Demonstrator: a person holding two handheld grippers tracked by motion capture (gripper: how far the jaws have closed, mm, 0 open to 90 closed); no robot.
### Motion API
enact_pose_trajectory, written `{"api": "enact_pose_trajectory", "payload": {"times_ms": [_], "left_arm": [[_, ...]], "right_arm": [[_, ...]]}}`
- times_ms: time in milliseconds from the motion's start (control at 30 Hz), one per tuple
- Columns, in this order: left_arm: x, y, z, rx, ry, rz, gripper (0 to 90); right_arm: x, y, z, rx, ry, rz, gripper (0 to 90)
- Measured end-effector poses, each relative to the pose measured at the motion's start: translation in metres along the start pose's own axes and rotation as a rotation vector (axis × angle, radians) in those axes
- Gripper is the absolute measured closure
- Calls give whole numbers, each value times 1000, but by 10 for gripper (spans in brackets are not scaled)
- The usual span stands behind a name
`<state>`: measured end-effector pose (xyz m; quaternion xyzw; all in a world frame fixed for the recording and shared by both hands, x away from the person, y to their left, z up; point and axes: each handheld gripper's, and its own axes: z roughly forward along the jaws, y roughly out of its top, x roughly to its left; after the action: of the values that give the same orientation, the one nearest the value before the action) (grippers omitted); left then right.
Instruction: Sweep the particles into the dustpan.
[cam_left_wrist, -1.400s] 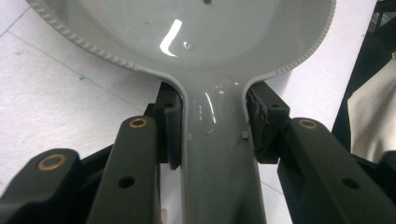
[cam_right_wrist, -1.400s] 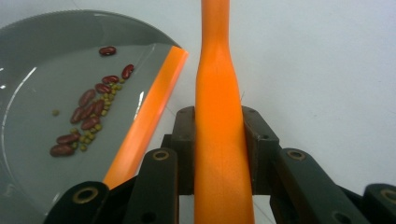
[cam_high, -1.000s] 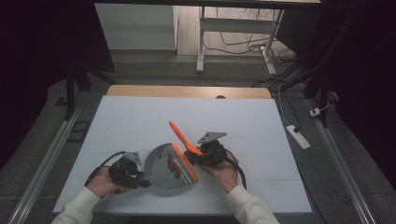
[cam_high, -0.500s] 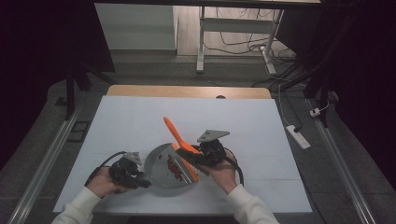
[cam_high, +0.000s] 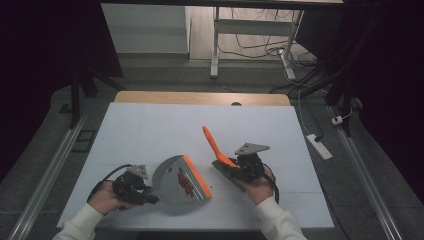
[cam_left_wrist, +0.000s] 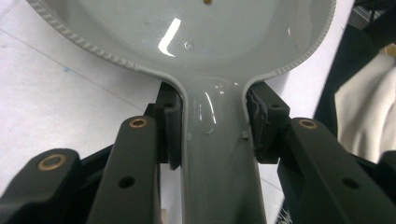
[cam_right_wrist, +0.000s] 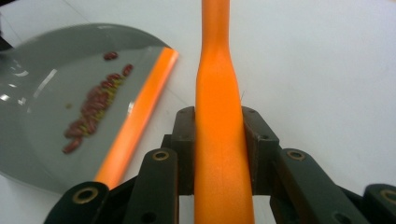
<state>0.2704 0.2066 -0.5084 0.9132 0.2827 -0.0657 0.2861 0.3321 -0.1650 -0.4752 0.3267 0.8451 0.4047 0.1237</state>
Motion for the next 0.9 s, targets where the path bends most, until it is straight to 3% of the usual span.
{"api": "enact_pose_trajectory", "payload": {"times_ms": [67, 300, 700, 900], "left_arm": [[-2, 0, 1, 23, 0, 11, 616], [-5, 2, 4, 27, 3, 14, 616], [-5, 3, 6, 24, 4, 9, 616], [-4, 3, 7, 23, 2, 9, 616]], "right_arm": [[1, -5, -2, 12, 0, 6, 701], [12, -10, 3, 60, 3, -30, 701], [38, -7, 11, 82, 40, -87, 701], [47, -6, 12, 71, 137, -50, 701]]}}
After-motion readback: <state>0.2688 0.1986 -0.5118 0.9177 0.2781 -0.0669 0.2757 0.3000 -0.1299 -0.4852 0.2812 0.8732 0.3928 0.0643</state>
